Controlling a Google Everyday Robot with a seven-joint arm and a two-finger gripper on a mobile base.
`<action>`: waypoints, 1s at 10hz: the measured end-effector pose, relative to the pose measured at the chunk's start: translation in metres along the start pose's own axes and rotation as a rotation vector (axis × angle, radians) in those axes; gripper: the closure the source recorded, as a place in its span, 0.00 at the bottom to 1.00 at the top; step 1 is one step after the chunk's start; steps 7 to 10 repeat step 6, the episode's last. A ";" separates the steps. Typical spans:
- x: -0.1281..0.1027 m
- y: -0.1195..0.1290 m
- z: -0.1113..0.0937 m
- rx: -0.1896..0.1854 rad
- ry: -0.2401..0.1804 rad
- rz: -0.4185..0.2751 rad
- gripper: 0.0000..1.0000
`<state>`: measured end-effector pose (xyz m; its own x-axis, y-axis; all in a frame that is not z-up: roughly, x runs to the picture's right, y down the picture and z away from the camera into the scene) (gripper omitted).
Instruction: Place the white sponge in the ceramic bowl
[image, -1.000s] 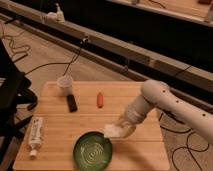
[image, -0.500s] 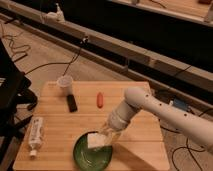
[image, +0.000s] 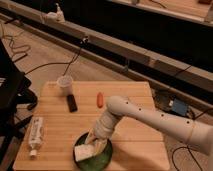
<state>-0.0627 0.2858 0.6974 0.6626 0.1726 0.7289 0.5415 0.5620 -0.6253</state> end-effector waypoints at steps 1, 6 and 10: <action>0.001 0.000 -0.001 0.003 0.001 0.004 0.26; 0.001 0.000 -0.001 0.002 0.001 0.004 0.26; 0.001 0.000 -0.001 0.002 0.001 0.004 0.26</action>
